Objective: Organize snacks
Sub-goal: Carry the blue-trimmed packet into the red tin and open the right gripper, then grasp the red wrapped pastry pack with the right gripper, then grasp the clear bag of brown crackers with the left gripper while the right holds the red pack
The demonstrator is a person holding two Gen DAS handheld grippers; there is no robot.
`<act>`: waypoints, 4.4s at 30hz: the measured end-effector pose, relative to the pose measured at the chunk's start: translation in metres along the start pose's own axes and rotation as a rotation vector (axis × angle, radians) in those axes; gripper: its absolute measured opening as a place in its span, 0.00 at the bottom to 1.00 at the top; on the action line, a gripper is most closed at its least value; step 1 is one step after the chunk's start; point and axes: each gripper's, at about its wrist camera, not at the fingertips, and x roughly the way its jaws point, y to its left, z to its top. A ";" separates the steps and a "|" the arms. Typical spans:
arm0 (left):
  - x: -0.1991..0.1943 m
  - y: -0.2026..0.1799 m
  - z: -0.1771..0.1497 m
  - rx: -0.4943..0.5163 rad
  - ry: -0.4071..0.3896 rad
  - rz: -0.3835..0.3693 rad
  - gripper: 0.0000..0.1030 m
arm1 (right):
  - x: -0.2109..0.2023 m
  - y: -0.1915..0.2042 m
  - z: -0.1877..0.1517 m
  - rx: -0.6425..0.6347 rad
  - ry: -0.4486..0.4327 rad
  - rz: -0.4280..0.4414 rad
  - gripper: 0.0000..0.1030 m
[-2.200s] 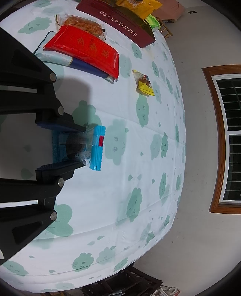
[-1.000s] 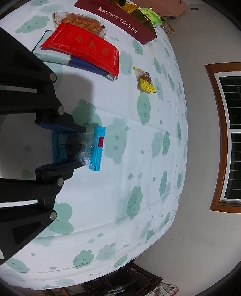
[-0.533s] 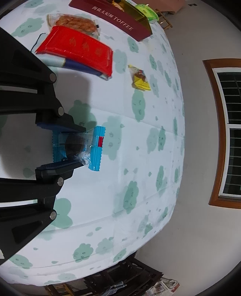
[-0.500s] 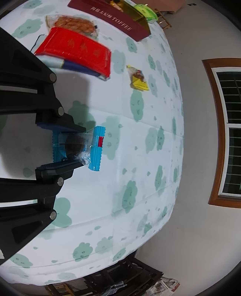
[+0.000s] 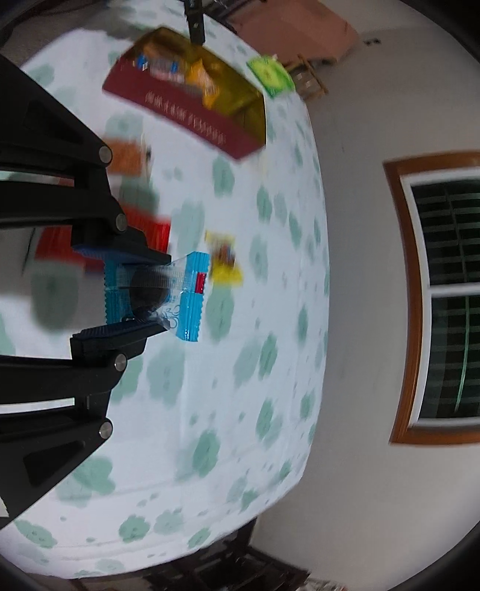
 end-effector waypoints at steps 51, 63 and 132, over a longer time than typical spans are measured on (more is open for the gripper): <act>-0.026 0.094 -0.053 -0.153 -0.027 0.120 0.67 | 0.051 0.256 -0.003 -0.332 0.122 0.303 0.32; -0.030 0.076 -0.054 -0.136 -0.030 0.106 0.67 | 0.033 0.244 0.002 -0.310 0.079 0.303 0.44; 0.055 -0.207 -0.037 0.028 0.285 -0.181 0.60 | 0.031 -0.096 -0.059 0.122 0.126 -0.085 0.43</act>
